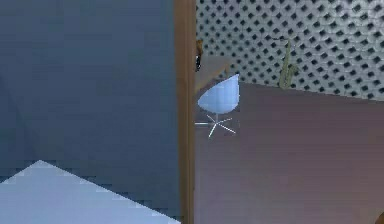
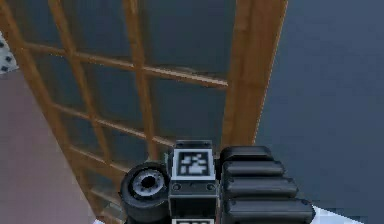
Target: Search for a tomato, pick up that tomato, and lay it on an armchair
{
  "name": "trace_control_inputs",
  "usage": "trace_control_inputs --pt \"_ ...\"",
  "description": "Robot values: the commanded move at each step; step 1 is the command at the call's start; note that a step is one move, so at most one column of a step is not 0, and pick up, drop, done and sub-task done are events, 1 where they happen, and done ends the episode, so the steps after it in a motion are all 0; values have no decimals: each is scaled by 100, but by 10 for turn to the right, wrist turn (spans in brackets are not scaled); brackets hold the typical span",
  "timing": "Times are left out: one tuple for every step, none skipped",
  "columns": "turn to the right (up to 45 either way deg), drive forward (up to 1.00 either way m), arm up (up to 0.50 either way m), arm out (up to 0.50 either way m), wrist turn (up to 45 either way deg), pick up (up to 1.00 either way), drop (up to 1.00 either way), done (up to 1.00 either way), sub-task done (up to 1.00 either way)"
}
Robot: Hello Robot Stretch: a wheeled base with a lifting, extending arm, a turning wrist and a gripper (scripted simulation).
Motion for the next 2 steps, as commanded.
trace_control_inputs --pt "240 0 0 0 0 0 0 0 0" --pt "0 100 0 0 0 0 0 0 0"
